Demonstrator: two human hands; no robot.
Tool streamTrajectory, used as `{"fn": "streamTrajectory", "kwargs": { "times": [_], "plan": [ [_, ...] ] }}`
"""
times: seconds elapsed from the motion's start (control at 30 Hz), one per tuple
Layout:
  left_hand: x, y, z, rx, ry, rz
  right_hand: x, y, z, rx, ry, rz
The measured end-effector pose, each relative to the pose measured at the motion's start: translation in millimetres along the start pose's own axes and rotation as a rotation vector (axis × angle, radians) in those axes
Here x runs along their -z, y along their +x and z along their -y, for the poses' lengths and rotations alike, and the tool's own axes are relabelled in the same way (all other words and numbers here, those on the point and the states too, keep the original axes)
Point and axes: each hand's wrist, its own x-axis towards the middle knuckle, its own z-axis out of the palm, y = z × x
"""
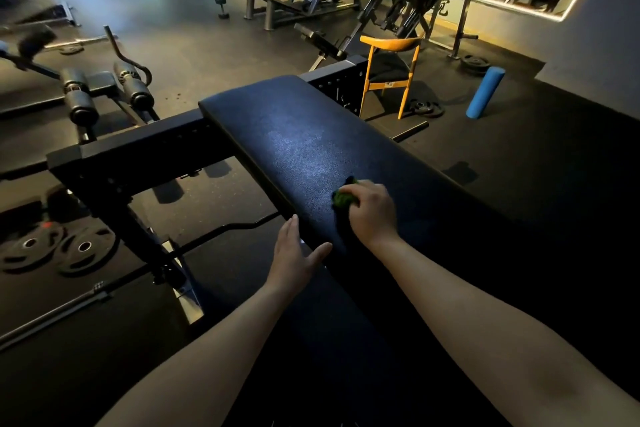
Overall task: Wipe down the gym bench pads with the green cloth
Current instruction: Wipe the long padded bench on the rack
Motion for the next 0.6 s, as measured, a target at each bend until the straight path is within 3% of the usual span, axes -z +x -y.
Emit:
{"fn": "streamTrajectory", "kwargs": {
  "times": [0.1, 0.33, 0.6],
  "plan": [
    [-1.8, -3.1, -0.2, -0.005, -0.023, -0.011, 1.5, -6.2, -6.5, -0.089, -0.075, 0.080],
    [1.4, -4.1, 4.1, -0.037, -0.051, 0.040, -16.7, -44.5, 31.1, 0.010, 0.025, 0.170],
    [6.7, -4.9, 5.2, -0.165, -0.290, -0.164, -24.4, -20.7, 52.3, -0.028, 0.421, 0.414]
  ]
}}
